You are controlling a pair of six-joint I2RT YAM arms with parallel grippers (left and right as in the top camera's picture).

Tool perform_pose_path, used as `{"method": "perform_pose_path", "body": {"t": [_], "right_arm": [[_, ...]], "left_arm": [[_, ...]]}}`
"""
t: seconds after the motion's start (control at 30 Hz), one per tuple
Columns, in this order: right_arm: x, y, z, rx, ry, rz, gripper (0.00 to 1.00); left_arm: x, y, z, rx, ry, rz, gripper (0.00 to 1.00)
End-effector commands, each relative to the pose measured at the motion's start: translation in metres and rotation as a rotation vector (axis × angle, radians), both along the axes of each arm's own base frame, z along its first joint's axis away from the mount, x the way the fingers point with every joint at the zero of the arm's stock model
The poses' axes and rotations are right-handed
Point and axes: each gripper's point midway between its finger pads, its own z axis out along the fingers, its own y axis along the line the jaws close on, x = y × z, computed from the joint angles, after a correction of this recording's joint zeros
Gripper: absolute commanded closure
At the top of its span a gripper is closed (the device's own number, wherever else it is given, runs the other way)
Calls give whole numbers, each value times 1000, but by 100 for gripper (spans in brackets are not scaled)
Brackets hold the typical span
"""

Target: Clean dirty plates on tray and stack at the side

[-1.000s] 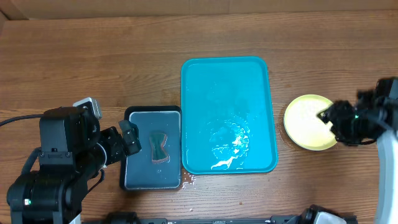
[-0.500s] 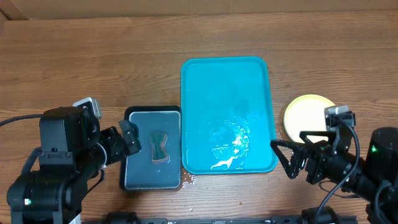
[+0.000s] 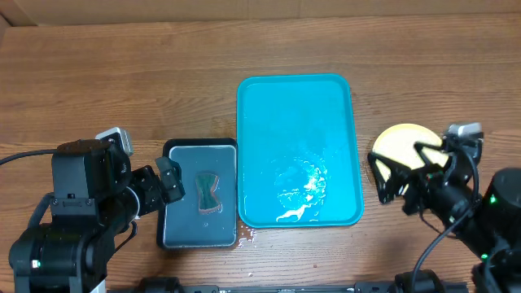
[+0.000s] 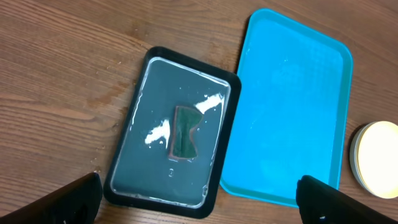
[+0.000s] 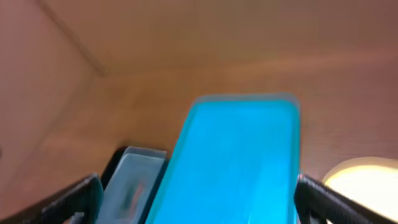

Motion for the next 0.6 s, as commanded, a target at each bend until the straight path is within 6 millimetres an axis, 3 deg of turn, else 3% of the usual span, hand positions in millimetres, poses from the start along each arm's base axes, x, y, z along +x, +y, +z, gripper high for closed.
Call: {"method": "perform_pose_path", "body": {"t": [0.0, 0.13, 0.33, 0.43, 0.57], "right_arm": [[8, -15, -24, -33, -69, -89, 0], [-4, -19, -61, -33, -87, -100, 0], [-8, -39, -93, -36, -186, -201, 0], [-12, -46, -126, -38, -195, -233, 0], [-7, -50, -140, -30, -249, -254, 0]], "left_arm": [[1, 1, 6, 6, -21, -9, 0], [1, 1, 6, 6, -21, -9, 0], [1, 1, 6, 6, -21, -9, 0], [1, 1, 6, 6, -21, -9, 0], [1, 1, 6, 6, -21, -9, 0]]}}
